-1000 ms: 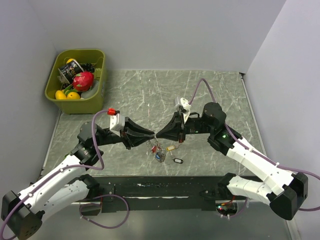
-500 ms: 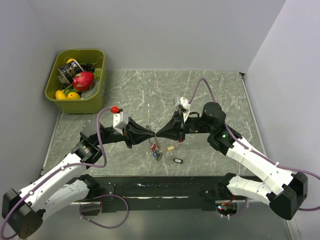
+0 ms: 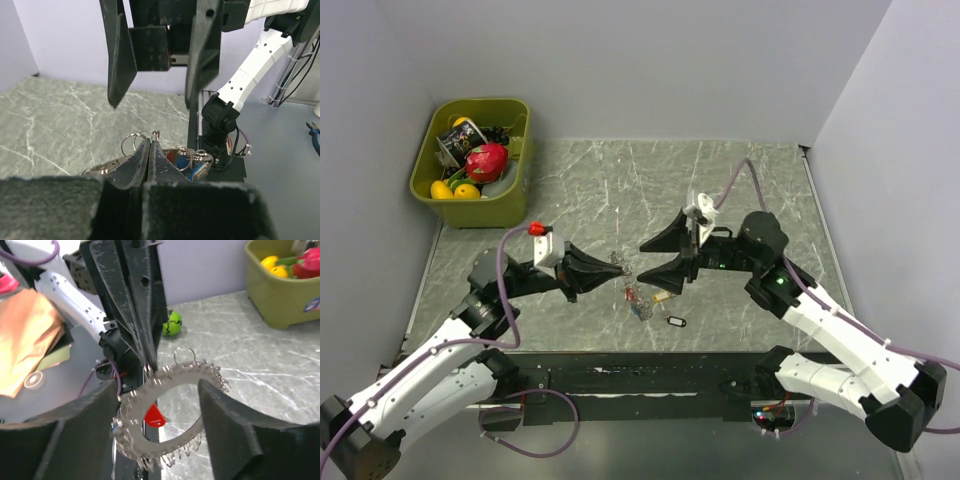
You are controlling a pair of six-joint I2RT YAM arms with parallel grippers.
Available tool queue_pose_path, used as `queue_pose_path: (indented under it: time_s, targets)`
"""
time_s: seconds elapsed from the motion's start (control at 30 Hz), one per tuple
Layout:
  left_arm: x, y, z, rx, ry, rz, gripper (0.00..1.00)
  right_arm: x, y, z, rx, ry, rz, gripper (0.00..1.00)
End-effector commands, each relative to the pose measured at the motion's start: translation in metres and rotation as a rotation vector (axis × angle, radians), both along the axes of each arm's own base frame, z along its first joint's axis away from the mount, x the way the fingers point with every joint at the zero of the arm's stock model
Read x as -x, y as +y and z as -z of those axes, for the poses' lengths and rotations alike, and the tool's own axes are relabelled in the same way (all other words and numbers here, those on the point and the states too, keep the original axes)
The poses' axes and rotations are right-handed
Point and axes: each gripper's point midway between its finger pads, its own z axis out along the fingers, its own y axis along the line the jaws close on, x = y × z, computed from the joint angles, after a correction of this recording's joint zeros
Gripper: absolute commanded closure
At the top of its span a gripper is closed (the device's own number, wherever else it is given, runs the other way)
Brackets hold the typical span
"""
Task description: Put the keys on the keyring
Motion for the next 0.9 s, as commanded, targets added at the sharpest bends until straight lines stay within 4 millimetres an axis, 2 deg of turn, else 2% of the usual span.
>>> queue_pose_path:
  time_s: [0.0,0.07,0.13,0.3,0.47,0.67,0.87]
  targets:
    - [0.012,0.010,-0.024,0.079,-0.146,-0.003,0.99,-0.006,-0.013,-0.022,-0.067,-0.043,0.091,0.28]
    - [0.016,0.011,-0.022,0.082,-0.159,0.001,0.99,-0.009,-0.012,-0.017,-0.048,-0.019,0.099,0.50]
    - [0.019,0.012,-0.022,0.082,-0.166,0.017,0.99,-0.006,-0.010,-0.015,-0.038,-0.002,0.072,0.64]
    - [0.023,0.010,-0.020,0.074,-0.160,0.044,0.99,0.005,0.001,-0.017,-0.049,0.038,-0.051,0.65]
    - [0.024,0.010,-0.024,0.085,-0.166,0.047,0.99,0.011,0.004,-0.009,-0.024,0.033,-0.107,0.80]
    - [0.024,0.010,-0.023,0.078,-0.161,0.051,0.99,0.019,-0.004,-0.008,-0.022,-0.031,-0.106,0.81]
    - [0.022,0.008,-0.023,0.081,-0.156,0.055,0.99,0.026,0.001,-0.008,-0.018,-0.025,-0.182,0.84]
